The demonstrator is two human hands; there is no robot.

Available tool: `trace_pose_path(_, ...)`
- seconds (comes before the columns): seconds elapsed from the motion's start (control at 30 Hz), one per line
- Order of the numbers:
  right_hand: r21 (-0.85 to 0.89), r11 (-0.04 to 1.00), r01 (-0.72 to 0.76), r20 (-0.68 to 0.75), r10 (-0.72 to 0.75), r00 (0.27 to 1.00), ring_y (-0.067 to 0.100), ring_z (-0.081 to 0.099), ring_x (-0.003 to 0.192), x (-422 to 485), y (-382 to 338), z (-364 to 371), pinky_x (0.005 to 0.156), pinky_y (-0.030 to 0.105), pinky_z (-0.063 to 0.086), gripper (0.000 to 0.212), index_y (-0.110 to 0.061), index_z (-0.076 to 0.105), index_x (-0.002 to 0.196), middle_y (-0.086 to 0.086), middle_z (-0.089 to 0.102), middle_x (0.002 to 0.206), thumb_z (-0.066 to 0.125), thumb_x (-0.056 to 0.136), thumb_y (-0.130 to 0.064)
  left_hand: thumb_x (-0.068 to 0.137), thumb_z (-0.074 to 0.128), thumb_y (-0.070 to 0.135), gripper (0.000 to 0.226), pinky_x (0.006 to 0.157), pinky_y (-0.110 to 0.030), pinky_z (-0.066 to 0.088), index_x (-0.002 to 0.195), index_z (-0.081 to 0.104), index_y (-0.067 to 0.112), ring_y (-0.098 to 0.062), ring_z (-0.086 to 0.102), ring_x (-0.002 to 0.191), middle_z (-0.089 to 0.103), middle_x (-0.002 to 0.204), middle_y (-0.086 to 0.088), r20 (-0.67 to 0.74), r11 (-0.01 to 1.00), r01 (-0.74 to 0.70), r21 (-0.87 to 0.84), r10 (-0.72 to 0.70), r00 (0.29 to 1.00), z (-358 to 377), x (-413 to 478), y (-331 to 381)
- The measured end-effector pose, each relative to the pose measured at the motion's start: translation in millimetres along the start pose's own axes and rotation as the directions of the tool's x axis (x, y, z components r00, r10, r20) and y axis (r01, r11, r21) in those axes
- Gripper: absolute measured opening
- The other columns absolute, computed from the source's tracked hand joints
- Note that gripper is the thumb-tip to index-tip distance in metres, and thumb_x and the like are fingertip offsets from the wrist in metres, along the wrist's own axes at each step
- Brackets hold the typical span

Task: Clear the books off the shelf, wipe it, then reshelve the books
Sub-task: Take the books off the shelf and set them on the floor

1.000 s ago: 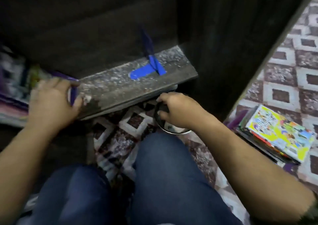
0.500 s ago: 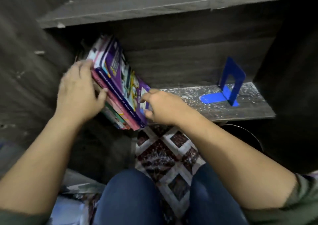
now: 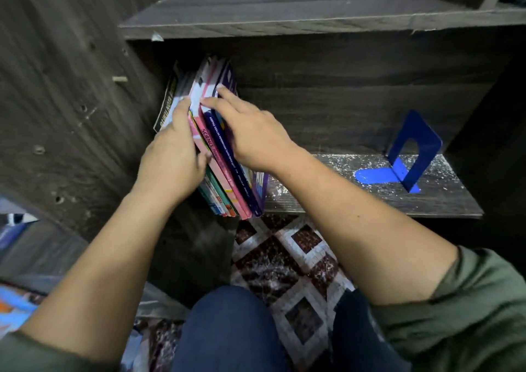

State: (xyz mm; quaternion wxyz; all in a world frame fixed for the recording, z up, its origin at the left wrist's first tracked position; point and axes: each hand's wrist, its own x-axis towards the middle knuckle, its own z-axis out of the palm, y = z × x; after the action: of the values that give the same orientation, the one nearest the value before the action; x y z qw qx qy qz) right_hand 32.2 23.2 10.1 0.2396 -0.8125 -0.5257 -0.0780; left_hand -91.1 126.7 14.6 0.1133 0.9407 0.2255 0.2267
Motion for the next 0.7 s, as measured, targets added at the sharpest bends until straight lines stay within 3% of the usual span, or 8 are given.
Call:
trace_pose_path(0.1, 0.050, 0.998, -0.023, 0.017, 0.022, 1.000, 0.023, 0.020, 0.146, 0.3, 0.5, 0.6, 0.113, 0.048, 0.025, 0.065, -0.024, 0.031, 0.146, 0.000, 0.019, 0.160, 0.056, 0.087, -0.031, 0.086, 0.066, 0.016, 0.086, 0.091, -0.047, 0.043, 0.152, 0.010, 0.010, -0.042, 0.054, 0.115, 0.054, 0.128, -0.022, -0.006, 0.999, 0.017, 0.031, -0.017, 1.000, 5.7, 0.6, 6.2)
trace_pose_path(0.27, 0.122, 0.993, -0.011, 0.008, 0.010, 1.000, 0.025, 0.050, 0.126, 1.2, -2.1, -7.6, 0.101, 0.046, 0.039, 0.065, -0.017, 0.040, 0.137, 0.000, 0.047, 0.144, 0.039, 0.073, -0.029, 0.086, 0.066, 0.015, 0.088, 0.091, -0.046, 0.042, 0.153, 0.009, 0.010, -0.043, 0.054, 0.113, 0.057, 0.123, -0.022, 0.006, 0.995, 0.055, 0.078, -0.056, 0.998, 6.0, 1.6, 9.3)
trace_pose_path(0.33, 0.097, 0.995, -0.002, 0.024, 0.000, 1.000, 0.027, 0.054, 0.120, 2.3, 1.7, -10.1, 0.094, 0.043, 0.041, 0.061, -0.021, 0.037, 0.139, -0.002, 0.045, 0.145, 0.047, 0.079, -0.026, 0.086, 0.066, 0.016, 0.081, 0.091, -0.045, 0.042, 0.151, 0.018, 0.012, -0.043, 0.054, 0.112, 0.060, 0.117, -0.021, 0.005, 0.997, 0.065, 0.051, -0.065, 0.998, 2.7, 0.9, 8.8)
trace_pose_path(0.47, 0.009, 0.999, 0.050, 0.053, -0.050, 0.997, 0.028, 0.052, 0.117, 5.2, 8.3, -6.0, 0.088, 0.045, 0.049, 0.077, -0.039, 0.016, 0.151, -0.004, 0.025, 0.156, 0.058, 0.088, -0.029, 0.086, 0.067, 0.017, 0.052, 0.094, -0.042, 0.041, 0.133, 0.045, 0.012, -0.038, 0.053, 0.116, 0.059, 0.124, -0.014, -0.010, 1.000, -0.010, 0.019, 0.010, 1.000, 1.4, 1.5, 0.6)
trace_pose_path(0.53, -0.025, 0.998, 0.051, 0.046, -0.050, 0.998, 0.027, 0.050, 0.119, 9.4, 11.0, -3.8, 0.089, 0.046, 0.049, 0.075, -0.043, 0.019, 0.149, -0.005, 0.025, 0.155, 0.059, 0.088, -0.027, 0.085, 0.067, 0.016, 0.049, 0.100, -0.043, 0.039, 0.130, 0.048, 0.010, -0.035, 0.048, 0.124, 0.055, 0.131, -0.014, -0.010, 0.998, -0.041, 0.038, 0.041, 0.999, 4.9, 1.6, -5.5)
trace_pose_path(0.63, -0.001, 1.000, 0.023, 0.005, -0.023, 1.000, 0.025, 0.052, 0.119, 13.6, 11.8, -4.2, 0.087, 0.045, 0.050, 0.070, -0.042, 0.027, 0.145, -0.009, 0.029, 0.152, 0.058, 0.086, -0.020, 0.086, 0.067, 0.015, 0.060, 0.112, -0.042, 0.031, 0.140, 0.042, 0.009, -0.027, 0.033, 0.141, 0.045, 0.145, -0.012, 0.017, 0.995, -0.076, 0.068, 0.075, 0.997, 11.1, -0.4, -6.9)
trace_pose_path(0.7, 0.006, 1.000, 0.015, 0.000, -0.015, 1.000, 0.024, 0.054, 0.117, 13.5, 10.9, -3.1, 0.085, 0.044, 0.051, 0.070, -0.040, 0.028, 0.144, -0.009, 0.028, 0.151, 0.059, 0.085, -0.017, 0.085, 0.068, 0.017, 0.064, 0.114, -0.042, 0.030, 0.143, 0.040, 0.008, -0.026, 0.031, 0.142, 0.043, 0.147, -0.011, 0.022, 0.995, -0.071, 0.066, 0.070, 0.997, 11.9, -0.1, -5.0)
